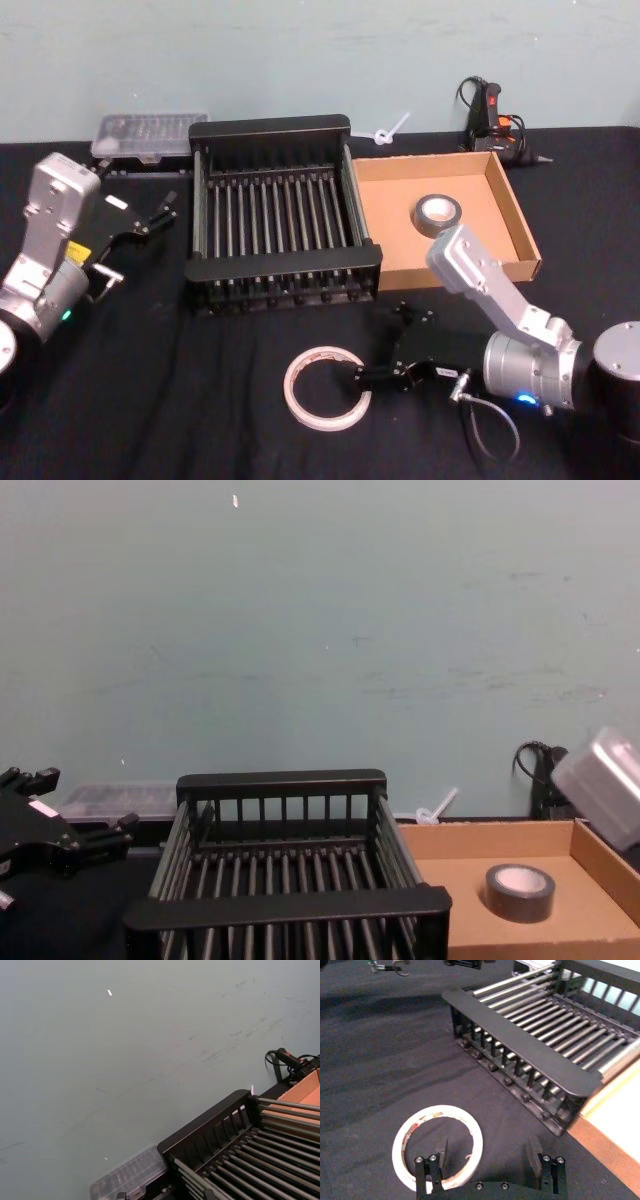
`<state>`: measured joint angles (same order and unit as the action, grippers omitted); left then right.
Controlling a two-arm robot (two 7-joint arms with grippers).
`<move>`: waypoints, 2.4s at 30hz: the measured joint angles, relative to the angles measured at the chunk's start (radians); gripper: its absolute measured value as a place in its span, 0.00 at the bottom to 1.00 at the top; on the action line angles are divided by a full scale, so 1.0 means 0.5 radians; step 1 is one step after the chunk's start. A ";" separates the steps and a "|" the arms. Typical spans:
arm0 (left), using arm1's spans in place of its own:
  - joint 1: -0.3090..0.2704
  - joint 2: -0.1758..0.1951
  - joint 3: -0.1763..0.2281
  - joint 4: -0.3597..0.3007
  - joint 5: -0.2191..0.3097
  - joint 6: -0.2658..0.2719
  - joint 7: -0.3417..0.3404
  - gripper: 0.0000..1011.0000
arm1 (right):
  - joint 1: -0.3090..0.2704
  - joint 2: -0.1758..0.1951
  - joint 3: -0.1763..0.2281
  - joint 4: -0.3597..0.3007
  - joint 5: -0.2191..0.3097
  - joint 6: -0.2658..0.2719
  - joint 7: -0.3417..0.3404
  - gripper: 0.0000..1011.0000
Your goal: Pick up the white tape and place it into the black box , Pick up the silver tape and place it into the brown box.
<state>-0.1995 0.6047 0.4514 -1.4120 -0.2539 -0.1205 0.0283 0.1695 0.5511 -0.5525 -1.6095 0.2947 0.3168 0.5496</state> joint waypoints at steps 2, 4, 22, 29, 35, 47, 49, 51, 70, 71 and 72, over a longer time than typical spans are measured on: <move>0.000 0.000 0.000 0.000 0.000 0.000 0.000 0.99 | 0.016 -0.007 -0.024 0.018 -0.015 -0.025 0.005 0.99; 0.000 0.000 0.000 0.000 0.000 0.000 0.000 0.99 | 0.026 -0.013 -0.037 0.031 -0.024 -0.044 0.009 0.99; 0.000 0.000 0.000 0.000 0.000 0.000 0.000 0.99 | 0.107 -0.055 -0.154 0.144 -0.041 -0.095 0.094 0.99; 0.000 0.000 0.000 0.000 0.000 0.000 0.000 0.99 | 0.112 -0.062 -0.173 0.166 -0.041 -0.077 0.094 0.99; 0.000 0.000 0.000 0.000 0.000 0.000 0.000 0.99 | 0.115 -0.069 -0.176 0.175 -0.034 -0.065 0.084 0.99; 0.000 0.000 0.000 0.000 0.000 0.000 0.000 0.99 | 0.114 -0.084 -0.157 0.182 -0.033 -0.072 0.033 0.99; 0.000 0.000 0.000 0.000 0.000 0.000 0.000 0.99 | 0.114 -0.088 -0.153 0.185 -0.037 -0.076 0.022 0.99; 0.000 0.000 0.000 0.000 0.000 0.000 0.000 0.99 | 0.114 -0.090 -0.151 0.186 -0.043 -0.079 0.017 0.99; 0.000 0.000 0.000 0.000 0.000 0.000 0.000 0.99 | 0.097 -0.100 -0.141 0.192 -0.093 -0.089 -0.006 0.99; 0.000 0.000 0.000 0.000 0.000 0.000 0.000 0.99 | 0.097 -0.100 -0.141 0.192 -0.093 -0.089 -0.006 0.99; 0.000 0.000 0.000 0.000 0.000 0.000 0.000 0.99 | 0.097 -0.100 -0.141 0.192 -0.093 -0.089 -0.006 0.99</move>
<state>-0.1995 0.6047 0.4514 -1.4120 -0.2539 -0.1205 0.0283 0.2181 0.5012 -0.6230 -1.5135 0.2481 0.2722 0.5467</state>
